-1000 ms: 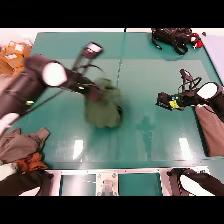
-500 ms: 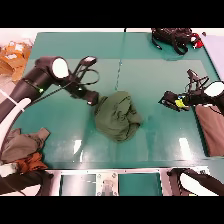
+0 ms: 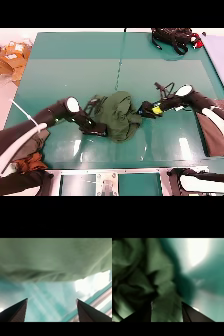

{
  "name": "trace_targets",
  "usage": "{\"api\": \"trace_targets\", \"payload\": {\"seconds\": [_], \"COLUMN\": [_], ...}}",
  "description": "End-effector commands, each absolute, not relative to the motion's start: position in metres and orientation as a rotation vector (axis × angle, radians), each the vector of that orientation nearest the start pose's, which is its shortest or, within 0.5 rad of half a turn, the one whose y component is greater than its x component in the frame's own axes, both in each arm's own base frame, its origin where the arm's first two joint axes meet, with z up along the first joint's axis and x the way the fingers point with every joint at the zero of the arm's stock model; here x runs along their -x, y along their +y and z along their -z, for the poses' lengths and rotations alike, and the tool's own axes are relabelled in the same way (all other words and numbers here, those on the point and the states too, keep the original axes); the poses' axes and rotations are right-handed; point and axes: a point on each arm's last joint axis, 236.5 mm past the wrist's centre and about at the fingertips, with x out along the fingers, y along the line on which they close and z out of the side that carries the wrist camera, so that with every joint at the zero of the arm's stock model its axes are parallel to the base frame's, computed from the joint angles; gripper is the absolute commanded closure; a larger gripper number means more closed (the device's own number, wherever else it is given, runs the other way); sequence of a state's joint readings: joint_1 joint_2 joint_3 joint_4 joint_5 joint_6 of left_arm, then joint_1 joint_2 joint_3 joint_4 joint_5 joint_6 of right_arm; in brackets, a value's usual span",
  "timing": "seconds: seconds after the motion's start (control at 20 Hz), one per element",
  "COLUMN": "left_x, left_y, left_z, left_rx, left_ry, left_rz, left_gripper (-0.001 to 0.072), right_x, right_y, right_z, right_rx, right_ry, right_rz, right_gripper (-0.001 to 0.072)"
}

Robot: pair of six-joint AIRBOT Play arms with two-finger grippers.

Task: Fold the shirts.

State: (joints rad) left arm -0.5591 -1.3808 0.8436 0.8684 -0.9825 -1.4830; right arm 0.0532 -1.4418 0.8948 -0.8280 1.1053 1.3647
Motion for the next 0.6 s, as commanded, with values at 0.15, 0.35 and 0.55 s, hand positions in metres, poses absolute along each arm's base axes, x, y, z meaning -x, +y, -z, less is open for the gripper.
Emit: {"api": "trace_targets", "payload": {"seconds": [0.15,0.35,0.55], "left_x": [-0.224,-0.213,-0.244], "left_y": [-0.310,-0.305,-0.267], "left_z": [0.106,0.108,0.070], "left_rx": [0.377,0.300,0.228], "left_ry": [1.556,1.590,1.516], "left_rz": [0.604,0.678,0.654], "left_gripper": [0.0001,0.0684,0.0685], "right_x": [-0.330,-0.332,-0.341], "right_y": [0.194,0.194,0.175], "right_z": [0.082,0.081,0.063], "right_rx": [-0.668,-0.644,-0.674], "right_ry": [1.494,1.478,1.464], "right_rz": [-0.519,-0.543,-0.560], "right_gripper": [0.0369,0.0690,0.0691]}}
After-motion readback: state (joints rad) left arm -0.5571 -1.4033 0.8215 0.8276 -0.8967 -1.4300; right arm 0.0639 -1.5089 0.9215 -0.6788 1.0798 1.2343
